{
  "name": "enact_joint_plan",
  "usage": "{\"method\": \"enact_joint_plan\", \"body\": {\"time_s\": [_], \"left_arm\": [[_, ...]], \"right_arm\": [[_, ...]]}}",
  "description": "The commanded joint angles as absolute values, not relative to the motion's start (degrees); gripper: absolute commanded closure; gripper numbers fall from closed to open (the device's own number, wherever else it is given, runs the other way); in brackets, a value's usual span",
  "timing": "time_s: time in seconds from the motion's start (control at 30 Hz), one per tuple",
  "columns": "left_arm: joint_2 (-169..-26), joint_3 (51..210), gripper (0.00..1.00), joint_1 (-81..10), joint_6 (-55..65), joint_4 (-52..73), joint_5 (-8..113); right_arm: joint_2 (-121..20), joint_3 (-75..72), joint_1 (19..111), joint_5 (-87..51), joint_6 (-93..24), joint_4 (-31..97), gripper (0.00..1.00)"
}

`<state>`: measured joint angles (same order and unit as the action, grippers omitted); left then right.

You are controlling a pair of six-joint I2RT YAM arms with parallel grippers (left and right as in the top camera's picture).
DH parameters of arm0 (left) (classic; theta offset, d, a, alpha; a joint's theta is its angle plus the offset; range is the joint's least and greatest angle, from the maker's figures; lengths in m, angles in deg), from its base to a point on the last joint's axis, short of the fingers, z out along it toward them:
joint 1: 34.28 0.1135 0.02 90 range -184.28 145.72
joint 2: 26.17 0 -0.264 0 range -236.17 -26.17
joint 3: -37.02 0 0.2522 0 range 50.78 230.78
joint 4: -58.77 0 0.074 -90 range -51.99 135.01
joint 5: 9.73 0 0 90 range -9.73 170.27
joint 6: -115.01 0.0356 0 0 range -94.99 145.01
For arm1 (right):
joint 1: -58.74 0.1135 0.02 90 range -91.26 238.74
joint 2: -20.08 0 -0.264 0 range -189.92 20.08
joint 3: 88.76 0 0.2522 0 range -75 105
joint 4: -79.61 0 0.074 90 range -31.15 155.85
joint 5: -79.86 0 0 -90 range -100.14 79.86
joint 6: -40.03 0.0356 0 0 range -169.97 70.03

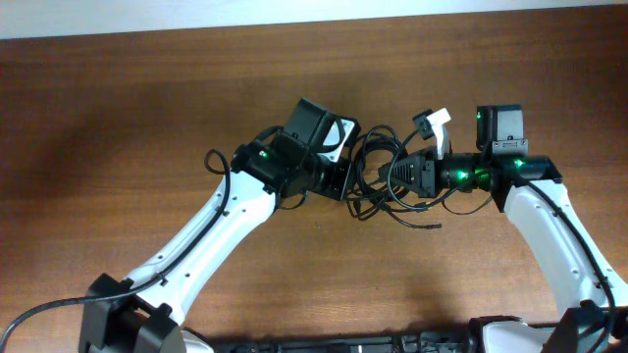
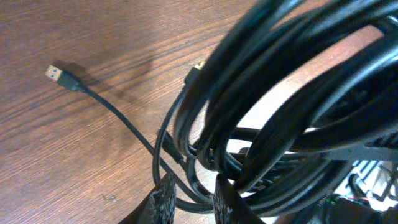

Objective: Untangle cables

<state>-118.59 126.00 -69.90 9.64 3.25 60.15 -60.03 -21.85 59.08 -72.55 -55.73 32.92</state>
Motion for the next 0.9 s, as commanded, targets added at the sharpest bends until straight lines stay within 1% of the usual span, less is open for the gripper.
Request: {"method": "enact_joint_plan", "body": {"time_s": [0.0, 0.23, 0.33, 0.43, 0.53, 0.63, 0.67, 0.73, 0.8, 0.87], "left_arm": [[-117.98, 125.83, 0.78, -70.51, 10.99, 4.17, 53.66], [-117.98, 125.83, 0.75, -73.46, 10.93, 4.47, 52.24], [-117.98, 125.83, 0.70, -74.16, 6.21, 7.45, 56.11], [-117.98, 125.83, 0.71, -74.16, 3.93, 9.52, 55.85], [-117.98, 125.83, 0.69, -74.14, 1.22, 15.12, 55.37], [-117.98, 125.83, 0.67, -74.14, 0.39, 22.44, 49.68], [-117.98, 125.83, 0.67, -74.01, 0.41, 23.03, 49.62], [-117.85, 125.83, 0.67, -72.13, 0.41, 23.53, 49.55], [-116.80, 125.85, 0.68, -68.43, 0.41, 23.97, 45.31], [-114.35, 125.85, 0.68, -61.94, 0.39, 24.39, 40.46]], "right_arm": [[-60.43, -21.37, 59.04, -73.95, -55.43, 33.12, 0.96], [-60.43, -21.37, 59.04, -73.97, -55.43, 33.12, 0.96], [-60.43, -21.37, 59.04, -73.97, -55.40, 33.07, 0.96], [-60.43, -21.37, 59.04, -73.95, -55.43, 33.09, 0.96], [-60.43, -21.37, 59.04, -73.95, -55.43, 33.09, 0.96], [-60.43, -21.37, 59.04, -73.95, -55.43, 33.09, 0.96], [-60.43, -21.37, 59.04, -73.95, -55.40, 33.09, 0.96], [-60.43, -21.37, 59.04, -73.91, -55.40, 33.07, 0.96], [-60.43, -21.37, 59.04, -71.68, -54.53, 33.05, 0.96], [-60.43, -21.37, 59.04, -67.37, -50.92, 33.09, 0.96]]}}
